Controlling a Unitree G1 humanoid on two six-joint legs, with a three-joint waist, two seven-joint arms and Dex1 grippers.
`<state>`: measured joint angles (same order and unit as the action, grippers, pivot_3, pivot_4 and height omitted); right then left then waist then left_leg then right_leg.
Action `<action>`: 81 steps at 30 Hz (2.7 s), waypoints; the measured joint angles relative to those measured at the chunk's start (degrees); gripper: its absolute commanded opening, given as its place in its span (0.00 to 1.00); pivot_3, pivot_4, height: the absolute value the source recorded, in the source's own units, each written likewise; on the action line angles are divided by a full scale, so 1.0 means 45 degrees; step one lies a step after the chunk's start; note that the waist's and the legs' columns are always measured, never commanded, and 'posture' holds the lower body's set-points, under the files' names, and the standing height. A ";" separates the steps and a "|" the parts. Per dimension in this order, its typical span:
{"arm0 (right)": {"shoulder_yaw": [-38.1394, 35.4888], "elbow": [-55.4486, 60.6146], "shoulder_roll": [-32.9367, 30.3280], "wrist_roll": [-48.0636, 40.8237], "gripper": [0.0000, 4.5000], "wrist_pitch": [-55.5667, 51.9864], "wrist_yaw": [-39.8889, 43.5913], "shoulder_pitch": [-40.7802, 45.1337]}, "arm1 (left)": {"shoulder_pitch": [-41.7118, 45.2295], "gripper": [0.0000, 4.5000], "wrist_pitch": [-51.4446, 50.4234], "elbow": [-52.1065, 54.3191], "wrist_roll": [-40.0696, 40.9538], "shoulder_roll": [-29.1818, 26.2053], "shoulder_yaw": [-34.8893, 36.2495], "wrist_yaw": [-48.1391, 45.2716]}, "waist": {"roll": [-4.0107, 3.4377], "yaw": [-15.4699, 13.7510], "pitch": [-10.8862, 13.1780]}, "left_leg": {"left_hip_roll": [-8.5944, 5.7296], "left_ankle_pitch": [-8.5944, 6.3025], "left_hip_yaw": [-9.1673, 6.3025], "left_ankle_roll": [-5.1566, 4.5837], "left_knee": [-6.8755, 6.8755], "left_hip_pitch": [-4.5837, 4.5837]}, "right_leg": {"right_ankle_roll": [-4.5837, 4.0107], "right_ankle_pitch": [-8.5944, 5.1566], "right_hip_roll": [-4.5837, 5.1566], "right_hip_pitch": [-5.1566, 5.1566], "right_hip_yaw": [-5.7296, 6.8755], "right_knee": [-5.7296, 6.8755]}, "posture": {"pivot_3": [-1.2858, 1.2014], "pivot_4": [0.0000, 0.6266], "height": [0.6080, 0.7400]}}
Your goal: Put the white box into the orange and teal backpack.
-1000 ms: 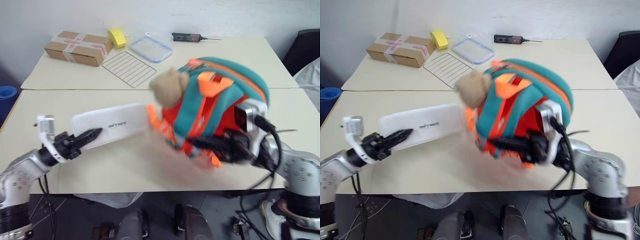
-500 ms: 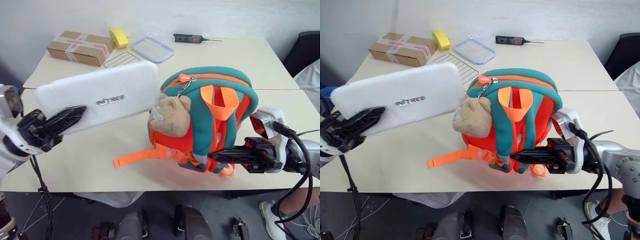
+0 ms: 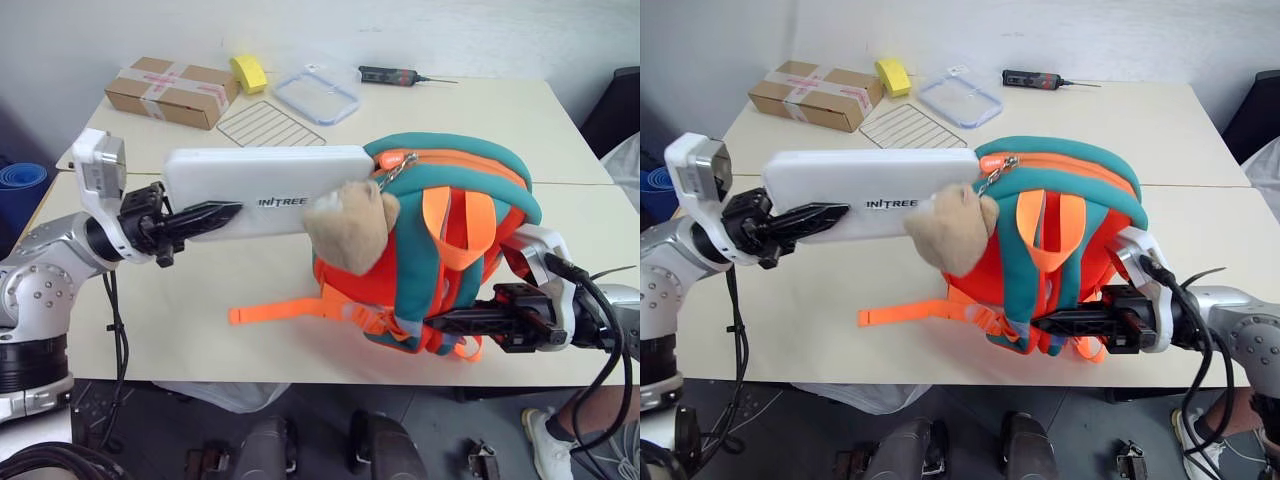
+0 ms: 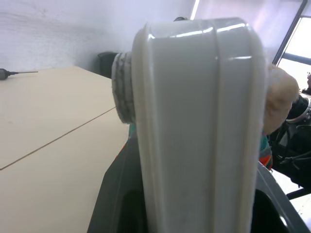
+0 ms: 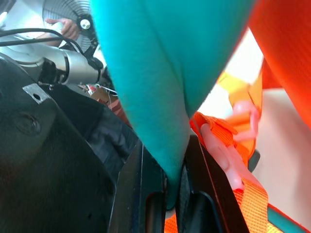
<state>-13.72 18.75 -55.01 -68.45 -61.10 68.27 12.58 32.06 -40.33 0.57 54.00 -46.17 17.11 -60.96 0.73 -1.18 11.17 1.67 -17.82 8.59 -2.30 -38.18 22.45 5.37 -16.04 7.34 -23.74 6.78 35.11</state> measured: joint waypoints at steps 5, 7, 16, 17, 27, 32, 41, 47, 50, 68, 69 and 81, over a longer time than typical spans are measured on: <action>-0.0076 -0.0036 -0.0120 0.0273 0.00 0.0212 0.0191 -0.0243 | 0.1198 0.29 0.0880 -0.0777 -0.1281 0.0530 -0.1132 -0.0970 | 0.0011 -0.0161 0.0006 | -0.0044 0.0006 -0.0030 -0.0041 -0.0032 0.0010 | 0.0020 0.0011 0.0012 0.0019 0.0044 -0.0029 | 0.52 0.24 1.00; -0.0027 -0.0104 -0.0103 0.0440 0.00 0.0286 0.0213 -0.0189 | 0.1879 0.29 0.1393 -0.0872 -0.2027 0.1238 -0.2184 -0.1417 | 0.0011 -0.0270 0.0006 | -0.0076 0.0013 -0.0031 -0.0068 -0.0042 0.0017 | 0.0053 0.0029 0.0038 0.0023 0.0033 -0.0035 | 0.52 0.24 1.00; 0.0484 -0.0273 0.0184 0.1068 0.00 0.0658 0.0307 -0.0011 | 0.4518 0.29 0.3715 -0.2145 -0.5686 0.4137 -0.6084 -0.2386 | 0.0010 -0.0137 0.0005 | -0.0037 0.0008 -0.0049 -0.0090 -0.0203 0.0140 | 0.0083 0.0047 0.0000 -0.0013 0.0078 -0.0011 | 0.52 0.24 1.00; 0.0503 -0.0264 0.0322 0.1139 0.00 0.0791 0.0308 0.0032 | 0.4801 0.29 0.4023 -0.2610 -0.6399 0.4822 -0.6670 -0.2016 | 0.0011 -0.0142 0.0005 | -0.0049 0.0011 -0.0054 -0.0101 -0.0208 0.0140 | 0.0085 0.0048 0.0010 -0.0011 0.0082 -0.0021 | 0.52 0.24 1.00; 0.0311 -0.0162 0.0470 0.1444 0.00 0.1111 -0.0134 -0.0439 | 0.4160 0.57 0.5238 -0.3080 -0.7901 0.7613 -0.7012 -0.0300 | 0.0009 -0.0066 0.0004 | -0.0039 0.0007 -0.0079 -0.0126 -0.0216 0.0152 | 0.0093 0.0053 0.0078 -0.0007 0.0085 -0.0016 | 0.52 0.24 1.00; 0.0047 -0.0123 0.1037 0.1359 0.00 0.1152 -0.0826 -0.0451 | 0.3701 0.76 0.5375 -0.2684 -0.6850 0.5921 -0.5461 -0.1073 | 0.0003 0.0151 0.0003 | -0.0001 0.0016 -0.0073 -0.0091 -0.0227 0.0139 | 0.0079 0.0050 0.0061 -0.0014 0.0084 -0.0003 | 0.52 0.24 1.00; -0.0069 -0.0577 0.1053 0.1843 0.00 0.1768 -0.0788 -0.0455 | 0.2742 0.76 0.2806 0.0182 -0.4222 0.1742 -0.2985 -0.3438 | -0.0001 0.0139 0.0004 | -0.0049 0.0005 -0.0126 -0.0111 -0.0221 0.0148 | 0.0062 0.0039 0.0052 0.0010 0.0132 0.0062 | 0.52 0.24 1.00; -0.0054 -0.0861 0.1053 0.1913 0.00 0.1720 -0.0610 -0.0301 | 0.2372 0.76 0.2773 0.2327 -0.4064 0.3056 -0.3723 -0.2058 | -0.0001 -0.0052 0.0004 | -0.0065 0.0018 -0.0129 -0.0128 -0.0227 0.0146 | 0.0090 0.0055 0.0053 0.0036 0.0065 0.0031 | 0.52 0.24 1.00; -0.0054 -0.0890 0.1053 0.1810 0.00 0.1506 -0.0597 -0.0167 | 0.2371 0.76 0.3413 0.2417 -0.4782 0.3787 -0.4431 -0.1285 | 0.0000 -0.0044 0.0004 | -0.0058 0.0021 -0.0126 -0.0123 -0.0226 0.0145 | 0.0090 0.0055 0.0041 0.0032 0.0055 0.0034 | 0.52 0.24 1.00; -0.0513 -0.0583 0.1560 0.1334 0.00 0.1407 -0.1495 -0.0462 | 0.2513 0.09 0.4741 0.1627 -0.5580 0.4431 -0.4923 -0.0550 | -0.0001 -0.0041 0.0004 | -0.0046 0.0023 -0.0112 -0.0120 -0.0226 0.0143 | 0.0089 0.0055 0.0035 0.0023 0.0071 0.0041 | 0.52 0.24 1.00; -0.0652 -0.0520 0.1624 0.1286 0.00 0.1462 -0.1603 -0.0570 | 0.2629 0.09 0.4700 0.1230 -0.5574 0.3960 -0.4561 -0.0590 | -0.0001 -0.0023 0.0004 | -0.0043 0.0025 -0.0109 -0.0117 -0.0226 0.0142 | 0.0090 0.0055 0.0032 0.0017 0.0084 0.0043 | 0.52 0.24 1.00; -0.2105 0.0543 0.2246 0.0520 0.00 0.1880 -0.2789 -0.2670 | 0.2511 0.09 0.9311 -0.3700 -0.9019 0.1098 -0.4324 -0.0899 | -0.0004 -0.0031 0.0001 | -0.0044 0.0014 -0.0086 -0.0123 -0.0222 0.0138 | 0.0086 0.0053 0.0039 0.0008 0.0122 0.0051 | 0.52 0.24 1.00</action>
<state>-23.20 21.20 -44.90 -66.11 -52.64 55.71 0.57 43.36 1.57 -16.08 13.42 -41.23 -2.35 -65.00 0.72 -1.32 11.18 1.47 -17.75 8.20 -2.85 -39.18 23.07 5.75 -15.80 7.51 -23.70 7.33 35.34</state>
